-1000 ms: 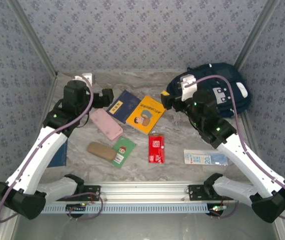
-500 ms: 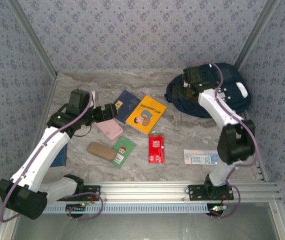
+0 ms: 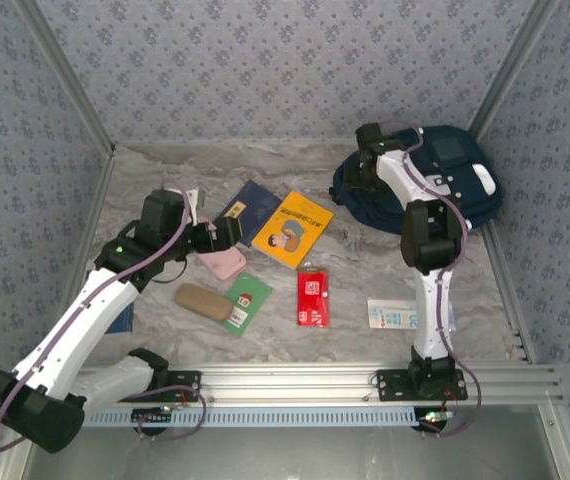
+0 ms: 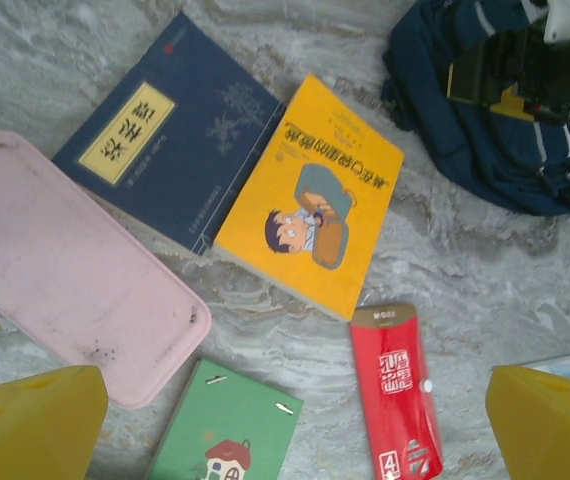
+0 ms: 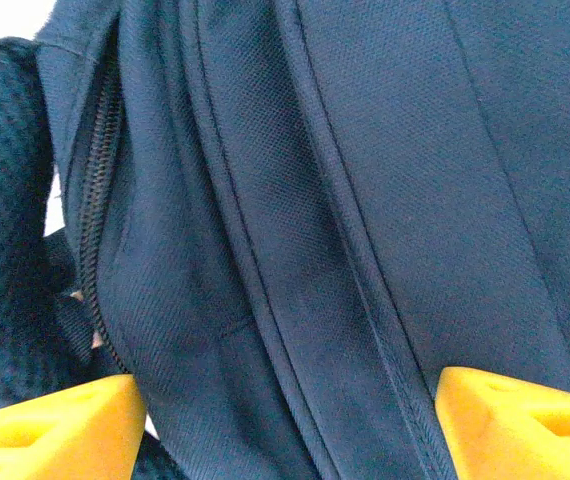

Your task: Pack the student bag

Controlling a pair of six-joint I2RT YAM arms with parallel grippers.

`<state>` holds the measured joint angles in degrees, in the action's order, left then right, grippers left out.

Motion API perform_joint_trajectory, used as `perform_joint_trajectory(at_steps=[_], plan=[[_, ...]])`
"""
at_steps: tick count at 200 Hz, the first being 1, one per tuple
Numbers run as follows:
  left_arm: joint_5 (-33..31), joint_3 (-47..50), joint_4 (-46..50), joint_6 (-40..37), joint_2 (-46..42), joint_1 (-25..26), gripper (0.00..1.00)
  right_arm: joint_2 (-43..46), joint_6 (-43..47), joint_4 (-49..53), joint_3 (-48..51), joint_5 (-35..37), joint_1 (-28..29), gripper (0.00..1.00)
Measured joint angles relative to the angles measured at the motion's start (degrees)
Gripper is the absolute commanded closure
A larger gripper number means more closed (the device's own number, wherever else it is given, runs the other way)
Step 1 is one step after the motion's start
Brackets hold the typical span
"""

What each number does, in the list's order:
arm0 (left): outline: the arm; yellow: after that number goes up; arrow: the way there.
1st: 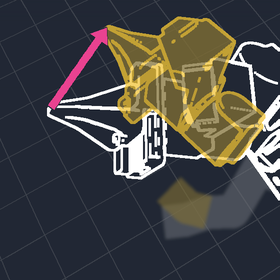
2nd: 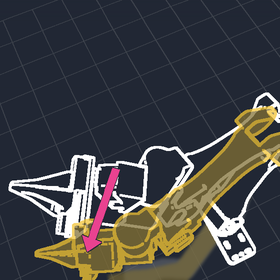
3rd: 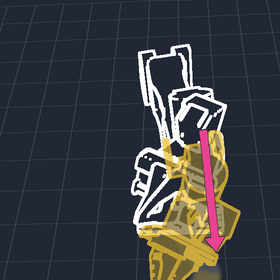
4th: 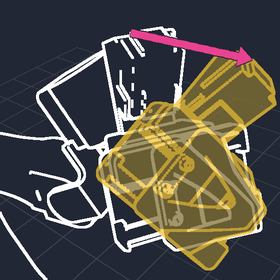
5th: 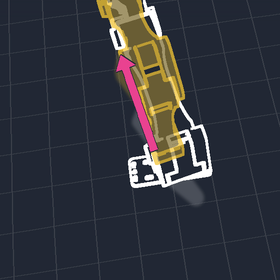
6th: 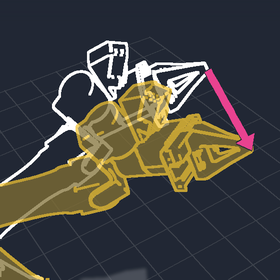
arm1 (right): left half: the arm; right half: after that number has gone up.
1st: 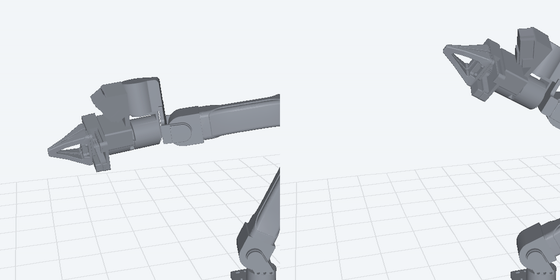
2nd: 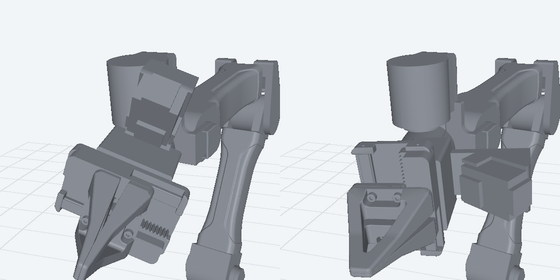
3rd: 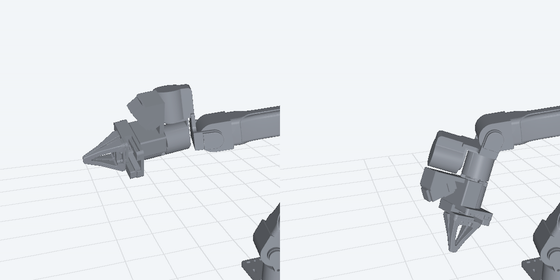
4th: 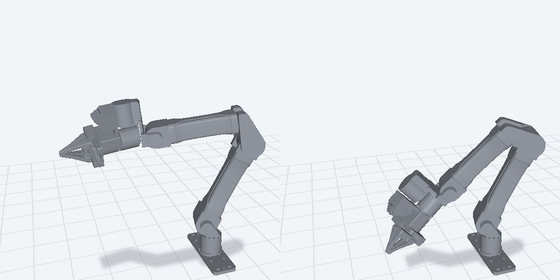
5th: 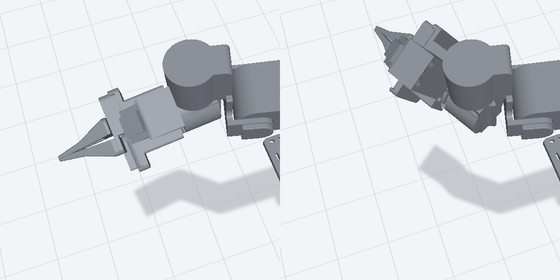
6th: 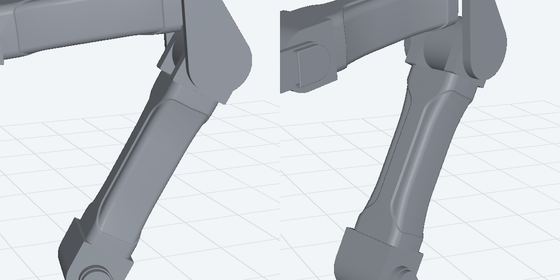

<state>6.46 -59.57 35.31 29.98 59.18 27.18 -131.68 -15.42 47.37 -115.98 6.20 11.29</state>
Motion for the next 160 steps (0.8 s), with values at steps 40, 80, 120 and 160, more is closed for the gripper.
perform_joint_trajectory(at_steps=[40,80,120,160], plan=[[0.3,0.2,-0.6,-0.5,1.3,0.4,0.05,-7.2,1.7,5.5,-10.3,4.3,1.0,0.34],[0.9,0.2,-1.4,-0.9,2.9,0.5,0.08,-9.0,3.1,5.5,-12.0,7.8,1.5,0.79],[1.6,0.2,-1.5,-1.0,5.2,0.6,0.09,-8.3,4.7,3.5,-10.1,7.1,1.7,1.0],[1.5,0.2,-1.6,-1.5,5.2,0.6,0.1,-6.4,5.7,1.6,-7.5,6.3,1.7,1.0]])
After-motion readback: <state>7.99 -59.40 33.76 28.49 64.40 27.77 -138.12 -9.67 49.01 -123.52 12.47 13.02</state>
